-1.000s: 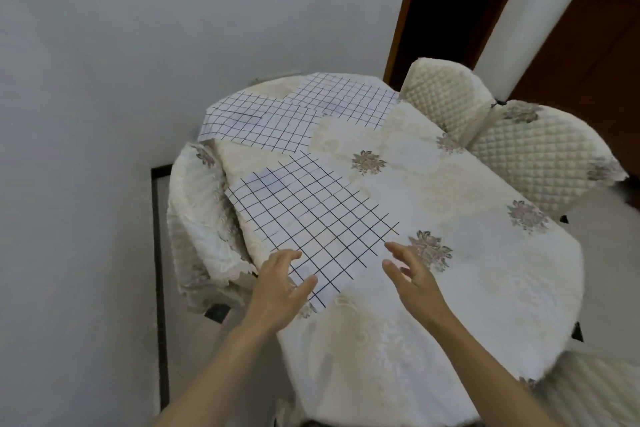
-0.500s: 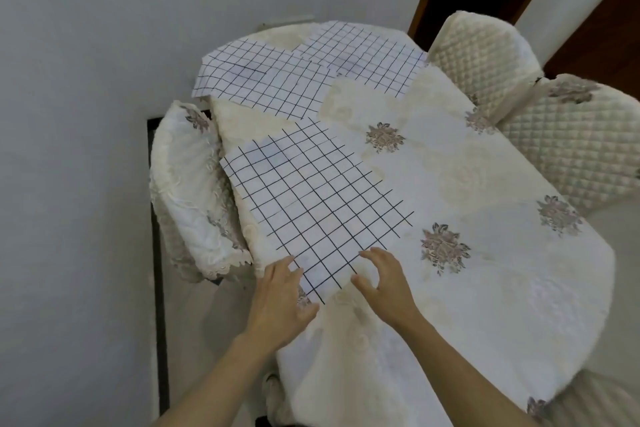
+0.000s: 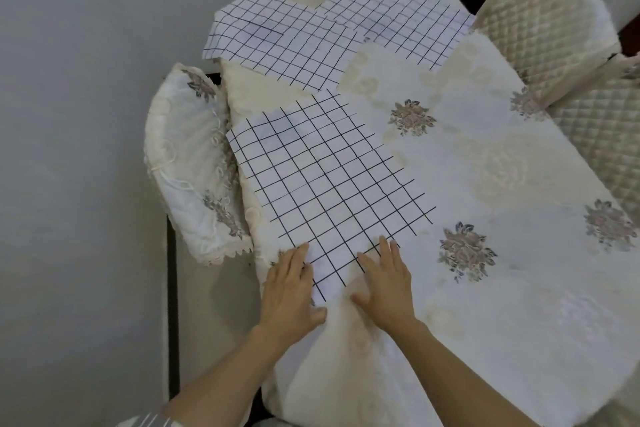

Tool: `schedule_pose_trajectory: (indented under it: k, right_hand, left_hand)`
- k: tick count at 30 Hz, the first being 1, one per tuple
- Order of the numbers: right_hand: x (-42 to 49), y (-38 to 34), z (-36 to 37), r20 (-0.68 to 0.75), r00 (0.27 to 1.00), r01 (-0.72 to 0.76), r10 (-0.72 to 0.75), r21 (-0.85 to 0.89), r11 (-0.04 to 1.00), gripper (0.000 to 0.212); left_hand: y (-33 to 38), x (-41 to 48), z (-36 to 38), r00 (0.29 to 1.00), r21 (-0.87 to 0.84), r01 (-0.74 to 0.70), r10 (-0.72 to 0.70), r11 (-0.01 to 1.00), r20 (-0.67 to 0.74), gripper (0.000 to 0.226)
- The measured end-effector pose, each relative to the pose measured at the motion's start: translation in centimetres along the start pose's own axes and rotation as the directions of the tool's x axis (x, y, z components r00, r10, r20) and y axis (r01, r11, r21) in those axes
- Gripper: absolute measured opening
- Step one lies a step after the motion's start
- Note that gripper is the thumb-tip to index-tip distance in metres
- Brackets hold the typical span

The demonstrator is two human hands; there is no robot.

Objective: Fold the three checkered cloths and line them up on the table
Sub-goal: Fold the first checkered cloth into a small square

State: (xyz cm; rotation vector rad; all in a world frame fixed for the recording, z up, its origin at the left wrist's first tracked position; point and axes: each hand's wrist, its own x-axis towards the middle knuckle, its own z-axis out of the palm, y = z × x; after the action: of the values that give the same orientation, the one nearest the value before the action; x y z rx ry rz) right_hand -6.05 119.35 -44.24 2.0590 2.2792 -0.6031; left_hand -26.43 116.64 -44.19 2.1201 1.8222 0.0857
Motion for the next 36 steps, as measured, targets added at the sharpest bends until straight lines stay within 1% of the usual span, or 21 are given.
schedule_pose_trajectory:
  k: [2,6,8,16,19,22,24,26,29,33,34,35,36]
  right_hand:
    - [0.1,0.3,0.1,-0.022,1.000,0.008,-0.008,0.002,1.000,0.080]
    - [0.4,0.5,0.1,-0.009,1.000,0.006,-0.006,-0.006,1.000,0.079]
    - [0.6,0.4,0.2,-0.013,1.000,0.020,-0.020,-0.011,1.000,0.076]
    - [1.8,0.4,0.9,-0.093,0.994,0.060,-0.060,-0.004,0.998,0.049]
    - [2.1,0.5,0.9,-0.100,0.993,0.069,-0.068,0.002,0.998,0.045]
    - [2.2,0.5,0.9,-0.085,0.993,0.082,-0.080,0.020,0.996,0.049]
    - [2.2,0.6,0.8,-0.072,0.991,0.116,-0.113,0.043,0.992,0.052]
    - [2.0,0.8,0.7,-0.069,0.983,0.177,-0.173,0.059,0.982,0.051]
    - [2.0,0.7,0.5,-0.109,0.969,0.230,-0.220,0.086,0.969,0.042]
    - [2.8,-0.1,-0.1,-0.235,0.956,0.219,-0.176,0.173,0.960,0.020]
    - [3.0,-0.4,-0.3,-0.265,0.948,0.227,-0.174,0.185,0.956,0.017]
    - [3.1,-0.6,-0.5,-0.290,0.941,0.236,-0.176,0.188,0.953,0.014]
    - [3.3,-0.9,-0.7,-0.305,0.936,0.239,-0.173,0.193,0.952,0.011]
  left_hand:
    - [0.1,0.4,0.0,1.000,0.026,-0.015,0.015,1.000,-0.022,0.057]
    - [0.0,1.1,-0.2,0.997,0.060,-0.052,0.056,0.997,-0.059,0.036]
    - [0.0,1.3,-0.2,0.995,0.069,-0.068,0.073,0.995,-0.074,0.029]
    - [-0.6,2.1,0.4,0.993,0.033,-0.071,0.073,0.997,-0.096,0.015]
    - [-0.5,2.4,0.6,0.994,0.052,-0.079,0.083,0.996,-0.076,0.015]
    - [-0.6,2.7,0.7,0.995,0.067,-0.083,0.087,0.994,-0.056,0.020]
    - [-0.8,2.8,0.4,0.995,0.064,-0.089,0.092,0.994,-0.049,0.021]
    - [-1.0,2.9,-0.1,0.992,0.030,-0.102,0.104,0.994,-0.071,0.019]
    - [-1.4,3.0,-1.3,0.984,-0.040,-0.132,0.126,0.991,-0.127,0.014]
    - [-2.1,2.9,-2.8,0.976,-0.153,-0.182,0.159,0.971,-0.148,0.006]
    - [-2.1,2.9,-3.3,0.977,-0.178,-0.174,0.147,0.968,-0.156,0.007]
    - [-1.9,2.8,-3.8,0.978,-0.199,-0.160,0.128,0.967,-0.166,0.014]
    - [-1.6,2.7,-4.4,0.977,-0.207,-0.148,0.111,0.967,-0.180,0.026]
